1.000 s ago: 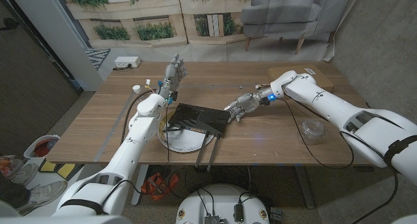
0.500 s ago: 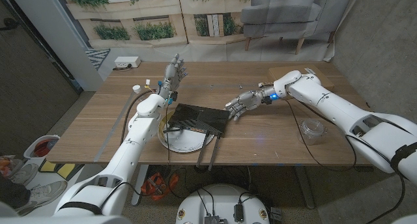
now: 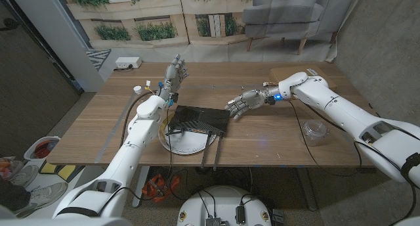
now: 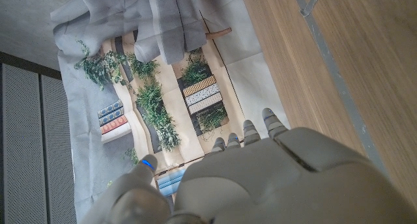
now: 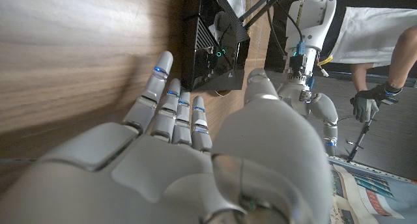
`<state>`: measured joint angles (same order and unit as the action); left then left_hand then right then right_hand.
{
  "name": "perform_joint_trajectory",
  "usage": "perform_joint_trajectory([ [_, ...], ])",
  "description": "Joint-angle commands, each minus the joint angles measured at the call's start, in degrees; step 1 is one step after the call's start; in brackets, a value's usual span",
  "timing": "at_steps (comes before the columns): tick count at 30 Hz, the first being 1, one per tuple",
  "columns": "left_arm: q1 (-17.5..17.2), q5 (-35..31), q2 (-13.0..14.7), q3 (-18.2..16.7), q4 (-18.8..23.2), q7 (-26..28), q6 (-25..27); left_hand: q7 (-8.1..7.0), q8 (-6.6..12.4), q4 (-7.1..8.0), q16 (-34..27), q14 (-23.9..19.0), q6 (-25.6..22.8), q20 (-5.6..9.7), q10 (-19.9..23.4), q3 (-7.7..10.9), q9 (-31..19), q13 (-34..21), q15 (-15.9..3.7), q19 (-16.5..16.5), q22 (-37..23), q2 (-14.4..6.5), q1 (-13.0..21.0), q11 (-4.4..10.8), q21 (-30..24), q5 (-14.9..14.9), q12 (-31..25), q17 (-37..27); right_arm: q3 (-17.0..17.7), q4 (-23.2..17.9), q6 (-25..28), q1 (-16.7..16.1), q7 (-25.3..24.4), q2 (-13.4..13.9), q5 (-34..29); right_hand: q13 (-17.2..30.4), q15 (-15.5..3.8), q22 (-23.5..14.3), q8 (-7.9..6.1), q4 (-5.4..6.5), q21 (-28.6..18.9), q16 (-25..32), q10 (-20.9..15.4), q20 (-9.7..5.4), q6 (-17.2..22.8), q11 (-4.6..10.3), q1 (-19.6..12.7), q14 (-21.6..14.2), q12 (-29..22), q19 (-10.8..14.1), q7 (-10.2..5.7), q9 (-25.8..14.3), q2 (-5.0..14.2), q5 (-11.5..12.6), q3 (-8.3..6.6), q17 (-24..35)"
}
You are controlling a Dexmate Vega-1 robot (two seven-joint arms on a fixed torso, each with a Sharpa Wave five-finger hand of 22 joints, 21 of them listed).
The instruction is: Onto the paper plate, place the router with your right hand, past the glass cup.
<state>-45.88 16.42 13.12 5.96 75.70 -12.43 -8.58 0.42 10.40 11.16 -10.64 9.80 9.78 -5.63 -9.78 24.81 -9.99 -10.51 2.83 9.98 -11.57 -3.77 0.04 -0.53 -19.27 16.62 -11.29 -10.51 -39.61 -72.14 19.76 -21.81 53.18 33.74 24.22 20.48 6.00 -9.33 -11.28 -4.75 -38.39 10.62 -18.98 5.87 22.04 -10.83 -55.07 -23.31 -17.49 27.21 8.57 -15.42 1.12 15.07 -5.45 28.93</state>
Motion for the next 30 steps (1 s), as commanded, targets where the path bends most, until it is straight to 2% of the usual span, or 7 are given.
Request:
perform_joint_trajectory([
  [1, -1.1, 0.5, 0.7, -0.1, 1.7, 0.0, 0.3, 0.17, 0.19, 0.01, -0.4, 12.3, 8.1, -0.16, -13.3, -0.21, -0.2, -0.2, 0.07, 4.1, -0.1, -6.6, 0.0, 0.12, 0.0, 0.4, -0.3, -0.3, 2.8, -5.4, -0.2, -3.5, -4.7, 2.5, 3.0, 0.0, 0.62, -0.2, -0.32, -0.37, 2.0, -0.3, 1.5, 0.33, 0.2, 0.55, -0.1, 3.2, 0.6, -2.6, 1.10, 0.0, 0.53, 0.4, 0.34, -0.3],
  [5, -1.4, 0.6, 0.8, -0.1, 2.1, -0.1, 0.5, 0.16, 0.20, 0.01, -0.4, 12.3, 8.1, -0.16, -13.3, -0.22, -0.2, -0.2, 0.05, 4.2, -0.1, -6.6, 0.0, 0.05, 0.1, 0.4, -0.3, -0.3, 3.2, -6.6, -0.5, -4.3, -5.9, 3.1, 3.5, -0.2, 0.51, -0.2, -0.25, -0.46, 3.4, -0.4, 1.8, 0.23, -0.2, 0.86, -0.2, 5.6, 0.7, -4.3, 0.68, 0.1, 0.80, 0.6, 0.43, -0.5],
  [8, -1.5, 0.8, 1.0, -0.1, 2.4, -0.2, 0.6, 0.14, 0.19, 0.01, -0.4, 12.4, 8.1, -0.23, -13.2, -0.22, -0.2, -0.2, 0.08, 4.2, -0.1, -6.6, 0.0, 0.07, 0.1, 0.4, -0.3, -0.3, 3.6, -7.4, -0.6, -4.9, -6.7, 3.5, 4.1, -0.3, 1.34, -0.3, -0.25, -0.57, 5.1, -0.6, 2.3, 0.44, -0.4, 1.12, -0.2, 8.8, 0.8, -6.5, 0.30, 0.1, 1.00, 0.7, 0.65, -1.0],
  [11, -1.7, 0.9, 1.2, -0.1, 2.7, -0.3, 0.8, 0.12, 0.19, 0.01, -0.4, 12.4, 8.1, -0.17, -13.2, -0.23, -0.2, -0.2, 0.08, 4.1, -0.1, -6.6, 0.0, 0.03, 0.1, 0.4, -0.4, -0.3, 3.9, -7.9, -0.8, -5.3, -7.2, 3.9, 4.6, -0.4, 1.48, -0.3, -0.21, -0.57, 6.2, -0.7, 2.5, 0.86, -0.6, 1.12, -0.1, 10.3, 0.8, -8.0, 0.15, 0.2, 1.09, 0.7, 0.77, -1.3],
  [25, -2.0, 1.2, 1.8, 0.0, 3.4, -0.9, 1.2, 0.10, 0.18, 0.00, -0.4, 12.4, 8.1, -0.18, -13.3, -0.24, -0.2, -0.2, 0.02, 4.2, -0.1, -6.6, 0.0, 0.05, 0.1, 0.4, -0.3, -0.3, 5.2, -10.4, -1.9, -6.6, -9.5, 5.4, 5.9, -0.6, 1.35, -0.3, -0.54, -0.92, 8.1, -0.7, 2.8, 0.87, 0.1, 1.63, -0.2, 13.7, 0.8, -9.7, -0.33, 0.3, 0.96, 0.9, 1.13, -2.6],
  [30, -1.9, 1.2, 2.2, 0.0, 3.5, -1.3, 1.4, 0.13, 0.16, 0.00, -0.4, 12.4, 8.2, -0.21, -13.3, -0.24, -0.2, -0.2, 0.01, 4.2, -0.1, -6.6, 0.0, 0.11, 0.1, 0.4, -0.3, -0.3, 5.5, -10.6, -2.6, -6.7, -10.1, 5.3, 6.3, -0.8, 0.45, -0.3, -0.55, -1.03, 8.7, -0.7, 3.0, 0.46, 0.1, 1.98, -0.3, 14.5, 0.8, -9.9, -0.69, 0.3, 1.03, 1.0, 1.18, -3.2],
])
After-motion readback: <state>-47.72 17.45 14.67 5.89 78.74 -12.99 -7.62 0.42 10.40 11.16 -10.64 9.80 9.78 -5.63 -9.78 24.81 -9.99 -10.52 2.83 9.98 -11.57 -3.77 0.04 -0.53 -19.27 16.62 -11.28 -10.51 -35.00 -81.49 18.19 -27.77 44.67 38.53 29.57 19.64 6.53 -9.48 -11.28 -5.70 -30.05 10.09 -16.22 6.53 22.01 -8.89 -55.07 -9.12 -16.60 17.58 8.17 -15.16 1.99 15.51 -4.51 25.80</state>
